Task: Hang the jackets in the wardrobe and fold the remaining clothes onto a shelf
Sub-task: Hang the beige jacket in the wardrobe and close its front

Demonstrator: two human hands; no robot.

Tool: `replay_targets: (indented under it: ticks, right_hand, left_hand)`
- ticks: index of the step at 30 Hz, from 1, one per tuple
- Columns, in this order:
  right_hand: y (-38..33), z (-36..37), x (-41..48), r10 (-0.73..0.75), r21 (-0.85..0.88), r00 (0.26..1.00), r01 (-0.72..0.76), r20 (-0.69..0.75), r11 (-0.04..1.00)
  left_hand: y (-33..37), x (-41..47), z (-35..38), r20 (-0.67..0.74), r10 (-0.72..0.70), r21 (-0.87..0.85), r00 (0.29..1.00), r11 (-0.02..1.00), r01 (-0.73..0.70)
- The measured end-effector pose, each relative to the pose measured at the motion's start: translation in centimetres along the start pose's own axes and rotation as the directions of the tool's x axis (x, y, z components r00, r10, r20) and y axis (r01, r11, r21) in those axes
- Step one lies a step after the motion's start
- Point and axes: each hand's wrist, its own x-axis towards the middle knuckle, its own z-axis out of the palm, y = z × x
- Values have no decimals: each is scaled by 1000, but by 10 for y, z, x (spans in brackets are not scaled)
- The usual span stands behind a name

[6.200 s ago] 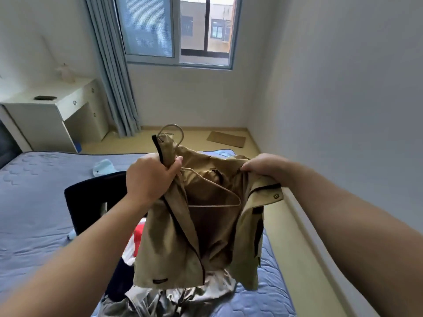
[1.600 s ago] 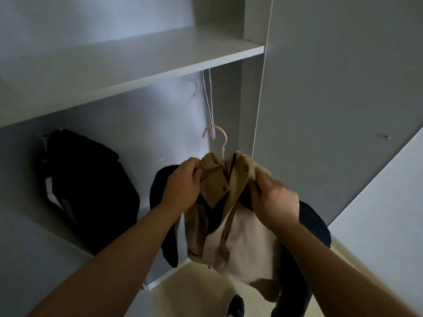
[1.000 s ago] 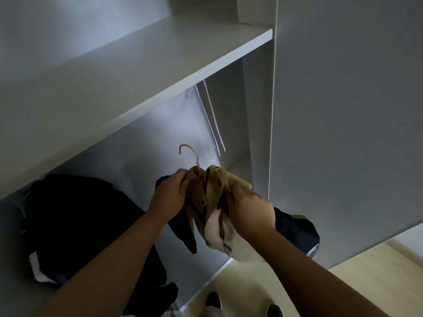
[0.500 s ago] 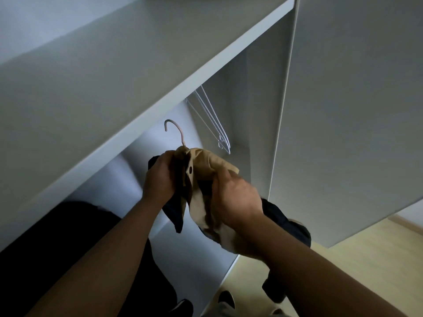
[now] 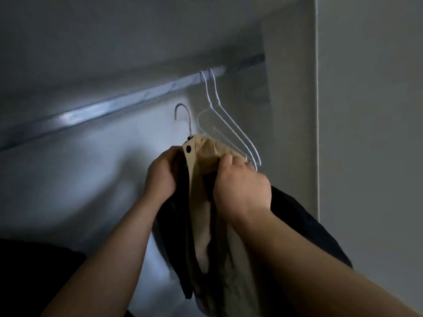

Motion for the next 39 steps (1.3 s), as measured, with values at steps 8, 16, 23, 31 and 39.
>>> replay_targets:
  ticks: [8, 16, 23, 31, 39]
  right_hand:
    - [19, 64, -7, -26, 17, 963, 32, -269, 999]
    - [14, 58, 47, 15, 11, 923, -12, -385, 1000]
    - [-9, 35, 110, 4, -60, 911, -31, -411, 998]
    - [-7, 40, 140, -35, -110, 943, -2, -332, 994]
    - [12, 62, 143, -71, -147, 975, 40, -212, 988]
  left_hand:
    - [-28, 3, 45, -256, 105, -73, 961, 989, -127]
    - [-20, 63, 38, -306, 133, -125, 943, 976, -178]
    - [-13, 118, 18, -337, 61, -245, 940, 958, -150]
    - [-21, 131, 21, -350, -7, -206, 937, 976, -69]
    - [-46, 111, 41, -390, 5, -84, 921, 996, -41]
